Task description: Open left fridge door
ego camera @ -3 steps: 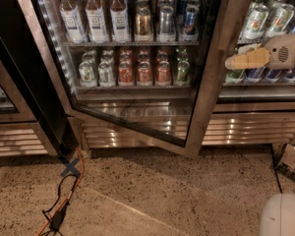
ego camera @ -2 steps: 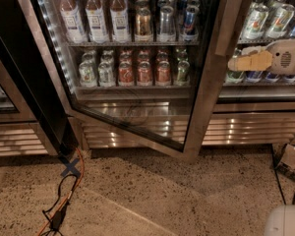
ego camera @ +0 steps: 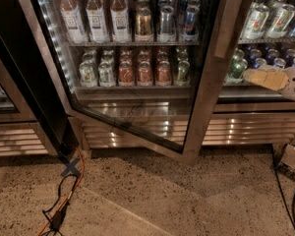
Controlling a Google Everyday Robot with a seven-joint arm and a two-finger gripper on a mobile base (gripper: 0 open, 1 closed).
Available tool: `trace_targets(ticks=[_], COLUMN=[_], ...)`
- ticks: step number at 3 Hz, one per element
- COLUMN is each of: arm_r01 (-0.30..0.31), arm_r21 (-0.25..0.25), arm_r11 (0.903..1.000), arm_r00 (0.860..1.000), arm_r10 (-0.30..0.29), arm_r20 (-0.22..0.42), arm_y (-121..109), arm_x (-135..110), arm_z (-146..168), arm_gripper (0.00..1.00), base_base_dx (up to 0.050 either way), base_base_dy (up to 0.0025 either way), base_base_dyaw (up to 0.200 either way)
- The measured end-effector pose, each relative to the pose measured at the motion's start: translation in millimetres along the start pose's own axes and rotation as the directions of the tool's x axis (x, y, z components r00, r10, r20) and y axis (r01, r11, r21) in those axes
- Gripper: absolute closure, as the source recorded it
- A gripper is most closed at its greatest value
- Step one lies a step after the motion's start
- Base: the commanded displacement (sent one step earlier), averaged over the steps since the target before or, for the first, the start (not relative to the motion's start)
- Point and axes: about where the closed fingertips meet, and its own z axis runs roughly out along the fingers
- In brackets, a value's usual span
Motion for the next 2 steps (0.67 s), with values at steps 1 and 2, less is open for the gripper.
trace_targets(ticks=[1,2], arm_r01=[0.000,0.004], arm_r21=[0.000,0.029], arm_r11=[1.0000,0.9996], arm_r00=[1.000,1.000], arm_r10=[0.000,-0.004], arm_r20=[0.000,0.000], arm_y=[0,-2], arm_x=[0,-1], arm_z=[0,14], arm_gripper=[0.00,0.00], base_base_dx=[0.000,0.000], base_base_dy=[0.00000,0.00000], base_base_dyaw=[0.000,0.000])
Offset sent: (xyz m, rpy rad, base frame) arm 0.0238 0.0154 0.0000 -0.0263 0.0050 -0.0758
